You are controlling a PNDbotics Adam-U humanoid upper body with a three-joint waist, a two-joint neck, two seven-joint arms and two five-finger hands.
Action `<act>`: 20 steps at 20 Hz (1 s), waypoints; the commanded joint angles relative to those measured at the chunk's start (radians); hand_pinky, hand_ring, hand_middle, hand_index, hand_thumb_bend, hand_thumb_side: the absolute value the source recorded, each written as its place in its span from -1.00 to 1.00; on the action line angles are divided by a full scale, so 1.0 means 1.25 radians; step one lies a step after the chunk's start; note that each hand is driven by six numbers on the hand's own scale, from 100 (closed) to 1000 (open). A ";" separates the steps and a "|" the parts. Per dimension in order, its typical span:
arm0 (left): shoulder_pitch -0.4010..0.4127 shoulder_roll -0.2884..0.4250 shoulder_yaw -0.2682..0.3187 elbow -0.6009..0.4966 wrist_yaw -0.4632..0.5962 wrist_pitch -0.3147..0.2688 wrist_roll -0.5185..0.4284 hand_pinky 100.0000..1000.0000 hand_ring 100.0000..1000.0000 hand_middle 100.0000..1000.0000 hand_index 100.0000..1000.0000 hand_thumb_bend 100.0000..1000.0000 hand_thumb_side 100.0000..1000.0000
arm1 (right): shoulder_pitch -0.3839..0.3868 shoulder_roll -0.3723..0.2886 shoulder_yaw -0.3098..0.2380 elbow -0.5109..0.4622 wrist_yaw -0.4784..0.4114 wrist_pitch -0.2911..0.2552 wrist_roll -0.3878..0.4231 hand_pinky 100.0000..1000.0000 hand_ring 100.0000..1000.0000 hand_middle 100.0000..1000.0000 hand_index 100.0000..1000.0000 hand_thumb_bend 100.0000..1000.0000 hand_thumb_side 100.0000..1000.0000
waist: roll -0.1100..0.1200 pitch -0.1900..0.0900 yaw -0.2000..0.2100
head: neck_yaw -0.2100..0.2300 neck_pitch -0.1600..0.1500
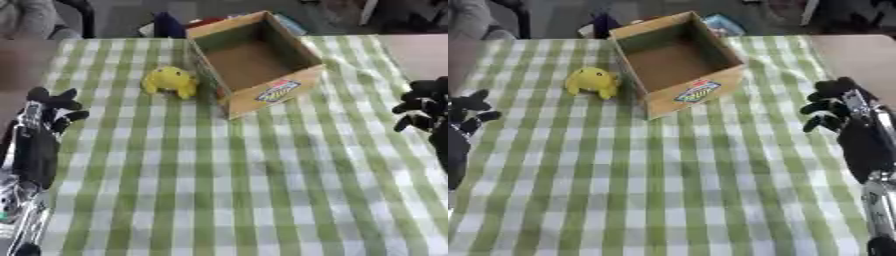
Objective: Pick up objects on the table and place them in the box.
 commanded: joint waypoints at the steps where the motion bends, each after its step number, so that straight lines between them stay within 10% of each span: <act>1: -0.014 0.042 0.001 -0.020 -0.005 -0.003 -0.004 0.37 0.80 -0.09 -0.01 -1.00 0.51 | -0.004 -0.011 -0.006 -0.016 -0.004 0.000 -0.001 -0.33 0.04 0.03 0.32 -1.00 0.24 | 0.002 -0.016 0.000 | -0.001 0.007; 14: -0.177 0.372 -0.047 0.087 -0.191 -0.025 -0.123 0.38 0.86 0.09 0.34 -1.00 -0.12 | 0.005 -0.019 0.000 -0.011 0.001 0.001 0.006 -0.34 0.03 0.03 0.32 -1.00 0.25 | 0.012 -0.030 -0.012 | -0.004 0.011; 20: -0.332 0.433 -0.117 0.238 -0.374 -0.061 -0.219 0.38 0.84 0.25 0.49 -1.00 -0.79 | 0.009 -0.027 0.007 -0.007 0.003 0.003 0.013 -0.34 0.03 0.03 0.32 -1.00 0.25 | 0.022 -0.039 -0.026 | 0.005 0.016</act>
